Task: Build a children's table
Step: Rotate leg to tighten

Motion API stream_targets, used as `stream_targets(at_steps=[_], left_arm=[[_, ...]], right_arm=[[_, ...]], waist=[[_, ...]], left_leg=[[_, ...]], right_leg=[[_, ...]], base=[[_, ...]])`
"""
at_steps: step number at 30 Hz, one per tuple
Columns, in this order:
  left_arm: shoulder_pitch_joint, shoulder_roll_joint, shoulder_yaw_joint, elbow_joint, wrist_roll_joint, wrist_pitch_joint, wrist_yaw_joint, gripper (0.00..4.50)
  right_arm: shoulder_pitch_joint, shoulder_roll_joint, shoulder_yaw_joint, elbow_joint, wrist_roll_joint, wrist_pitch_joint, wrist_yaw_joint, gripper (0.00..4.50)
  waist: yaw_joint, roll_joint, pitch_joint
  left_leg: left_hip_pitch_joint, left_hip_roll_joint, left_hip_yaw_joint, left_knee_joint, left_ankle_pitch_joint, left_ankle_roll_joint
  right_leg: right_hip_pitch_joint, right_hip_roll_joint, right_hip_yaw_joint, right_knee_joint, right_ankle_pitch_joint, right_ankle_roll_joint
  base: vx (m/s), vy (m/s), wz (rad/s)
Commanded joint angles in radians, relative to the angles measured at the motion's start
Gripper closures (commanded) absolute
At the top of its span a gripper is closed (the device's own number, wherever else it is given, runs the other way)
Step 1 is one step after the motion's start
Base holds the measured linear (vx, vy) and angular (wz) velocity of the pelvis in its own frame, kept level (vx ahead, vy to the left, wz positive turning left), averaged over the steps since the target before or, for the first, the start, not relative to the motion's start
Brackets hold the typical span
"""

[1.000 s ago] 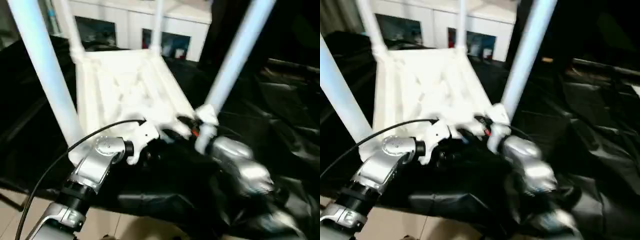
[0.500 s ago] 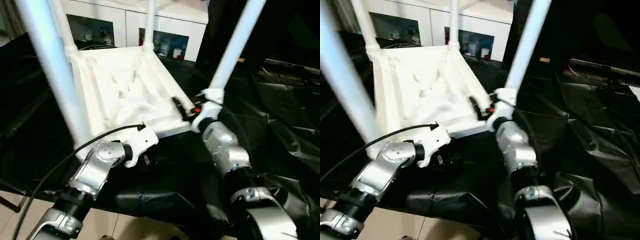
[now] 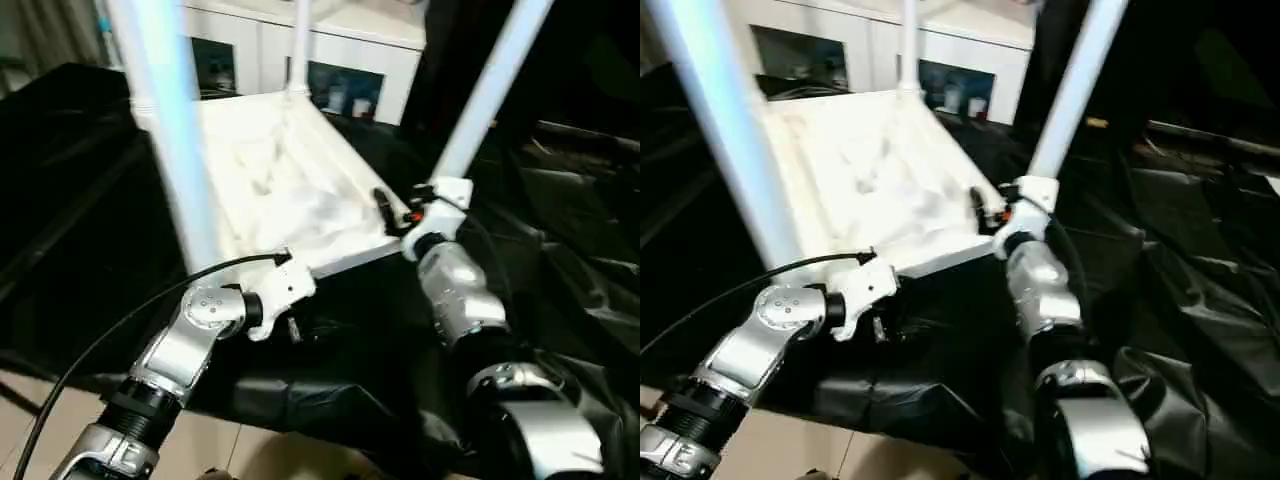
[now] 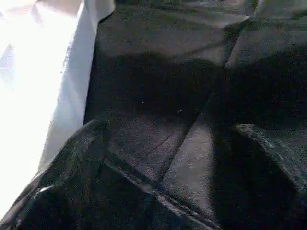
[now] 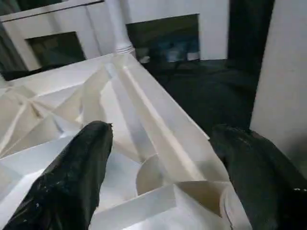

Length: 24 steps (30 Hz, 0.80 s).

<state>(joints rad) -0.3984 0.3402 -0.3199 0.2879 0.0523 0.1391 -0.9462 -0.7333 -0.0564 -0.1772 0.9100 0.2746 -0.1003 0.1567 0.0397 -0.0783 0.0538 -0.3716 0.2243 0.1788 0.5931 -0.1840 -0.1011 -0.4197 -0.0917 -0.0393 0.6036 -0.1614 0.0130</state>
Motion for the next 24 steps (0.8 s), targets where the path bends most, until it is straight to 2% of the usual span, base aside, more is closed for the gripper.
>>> stream_targets(at_steps=[1,5,9,14,16,17,19,21,24], left_arm=[[0.001,0.012,0.004,-0.006,-0.015,-0.013,-0.017,0.10],[-0.003,0.018,0.013,0.004,-0.034,-0.032,-0.041,0.10],[-0.011,0.011,0.024,0.012,-0.075,-0.062,-0.082,0.10],[-0.019,0.001,0.028,0.010,-0.143,-0.082,-0.167,0.10],[-0.020,0.002,0.046,-0.011,-0.221,-0.058,-0.244,0.10],[-0.020,0.008,0.051,-0.020,-0.243,-0.041,-0.272,0.10],[-0.019,0.023,0.054,-0.035,-0.268,-0.014,-0.310,0.10],[-0.017,0.057,0.063,-0.050,-0.294,0.010,-0.351,0.10],[-0.018,0.094,0.119,-0.059,-0.333,-0.051,-0.373,0.10]], right_arm=[[-0.006,-0.059,-0.066,0.020,0.010,-0.034,-0.056,0.71],[-0.013,-0.093,-0.081,0.046,0.007,-0.052,-0.077,0.71],[-0.012,-0.118,-0.097,0.067,0.001,-0.066,-0.112,0.71],[-0.010,-0.138,-0.110,0.088,-0.006,-0.079,-0.147,0.71],[-0.012,-0.140,-0.109,0.095,-0.008,-0.081,-0.151,0.71],[-0.011,-0.139,-0.109,0.094,-0.008,-0.082,-0.151,0.71],[-0.010,-0.138,-0.109,0.091,-0.008,-0.084,-0.153,0.71],[-0.006,-0.138,-0.108,0.088,-0.010,-0.090,-0.160,0.71],[0.005,-0.146,-0.108,0.085,-0.015,-0.096,-0.179,0.71]], waist=[[-0.009,0.020,-0.072],[-0.004,0.023,-0.071],[0.001,0.023,-0.070],[0.001,0.023,-0.072],[0.001,0.027,-0.074],[0.000,0.025,-0.074],[-0.001,0.031,-0.073],[-0.002,0.031,-0.073],[-0.004,0.033,-0.069]], left_leg=[[0.019,-0.003,0.019,-0.069,-0.188,-0.008],[0.019,-0.004,0.021,-0.068,-0.204,-0.008],[0.021,-0.003,0.019,-0.070,-0.255,-0.026],[0.016,-0.004,0.018,-0.069,-0.234,-0.030],[0.016,-0.005,0.018,-0.068,-0.216,-0.027],[0.016,-0.006,0.019,-0.068,-0.213,-0.026],[0.017,-0.006,0.020,-0.068,-0.212,-0.024],[0.018,-0.006,0.020,-0.068,-0.221,-0.025],[0.022,-0.006,0.021,-0.069,-0.259,-0.027]], right_leg=[[0.042,-0.016,0.025,-0.047,-0.137,-0.196],[0.041,-0.016,0.025,-0.048,-0.146,-0.194],[0.036,-0.016,0.025,-0.056,-0.228,-0.175],[0.040,-0.015,0.024,-0.050,-0.186,-0.177],[0.042,-0.014,0.024,-0.045,-0.154,-0.184],[0.042,-0.013,0.024,-0.045,-0.150,-0.187],[0.043,-0.011,0.024,-0.042,-0.132,-0.195],[0.043,-0.011,0.024,-0.042,-0.140,-0.198],[0.039,-0.011,0.024,-0.050,-0.195,-0.192]], base=[[0.000,0.000,0.00],[0.000,0.000,0.00],[0.000,0.000,0.00],[0.000,0.000,0.00],[0.000,0.000,0.00],[0.000,0.000,0.00],[0.000,0.000,0.00],[0.000,0.000,0.00],[0.000,0.000,0.00]])
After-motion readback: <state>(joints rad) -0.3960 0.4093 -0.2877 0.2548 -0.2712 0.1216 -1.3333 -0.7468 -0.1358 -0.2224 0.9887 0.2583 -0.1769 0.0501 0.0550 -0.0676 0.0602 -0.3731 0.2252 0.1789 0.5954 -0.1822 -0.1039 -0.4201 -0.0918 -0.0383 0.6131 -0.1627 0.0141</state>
